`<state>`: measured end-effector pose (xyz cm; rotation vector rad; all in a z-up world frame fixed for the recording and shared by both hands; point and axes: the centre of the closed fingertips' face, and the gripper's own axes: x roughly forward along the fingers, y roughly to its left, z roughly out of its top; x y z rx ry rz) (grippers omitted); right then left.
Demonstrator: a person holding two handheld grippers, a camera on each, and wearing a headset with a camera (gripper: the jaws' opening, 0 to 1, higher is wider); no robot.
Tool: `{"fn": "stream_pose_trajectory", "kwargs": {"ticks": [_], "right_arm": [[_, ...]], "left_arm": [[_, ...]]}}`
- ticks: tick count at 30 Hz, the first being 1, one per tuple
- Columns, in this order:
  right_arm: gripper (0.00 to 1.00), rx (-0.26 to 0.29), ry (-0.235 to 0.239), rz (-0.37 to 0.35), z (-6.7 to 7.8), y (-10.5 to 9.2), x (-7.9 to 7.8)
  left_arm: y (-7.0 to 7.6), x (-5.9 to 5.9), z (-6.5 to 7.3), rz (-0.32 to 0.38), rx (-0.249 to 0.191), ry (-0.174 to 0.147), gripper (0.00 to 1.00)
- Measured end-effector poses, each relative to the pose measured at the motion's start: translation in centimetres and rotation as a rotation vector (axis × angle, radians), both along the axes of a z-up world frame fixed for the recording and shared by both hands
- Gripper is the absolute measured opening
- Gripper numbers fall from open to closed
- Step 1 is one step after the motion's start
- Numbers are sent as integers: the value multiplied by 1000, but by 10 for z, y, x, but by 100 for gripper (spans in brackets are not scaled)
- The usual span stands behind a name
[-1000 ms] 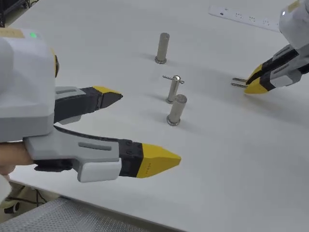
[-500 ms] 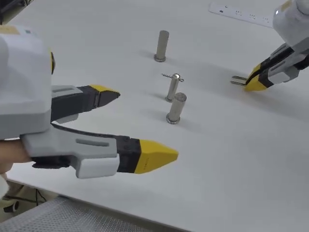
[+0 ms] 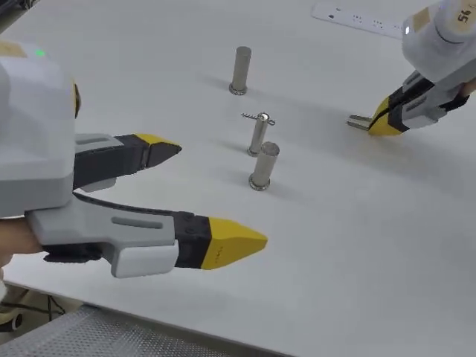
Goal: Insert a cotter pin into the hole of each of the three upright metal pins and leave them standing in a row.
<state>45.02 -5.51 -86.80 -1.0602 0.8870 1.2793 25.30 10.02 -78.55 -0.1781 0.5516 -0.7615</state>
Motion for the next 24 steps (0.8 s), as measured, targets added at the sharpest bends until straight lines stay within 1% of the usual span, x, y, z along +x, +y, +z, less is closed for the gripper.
{"fn": "stream_pose_trajectory", "kwargs": {"ticks": [7, 10, 14, 16, 17, 18, 21, 24], "right_arm": [[3, -5, -16, -10, 1, 0, -1], [3, 19, 5, -25, 2, 1, -4], [2, 49, -1, -28, 10, 6, -10], [2, 62, -10, -24, 14, 8, -14], [2, 64, -19, -16, 10, 8, -10], [2, 67, -27, -11, 12, 8, -10], [2, 90, -40, -5, 22, 10, -15], [2, 126, -75, 7, 37, 13, -19]], "left_arm": [[-1, -2, 1, -4, 1, 6, 86], [-2, -2, 2, -9, 7, 2, 86], [-4, -3, 5, -13, 12, -2, 85], [-5, -5, 6, -17, 7, 9, 85], [-5, -6, 6, -20, 8, 13, 85], [-6, -6, 6, -21, 12, 13, 84], [-5, -7, 8, -20, 20, 10, 84], [-6, -7, 12, -14, 14, 5, 83]]}}
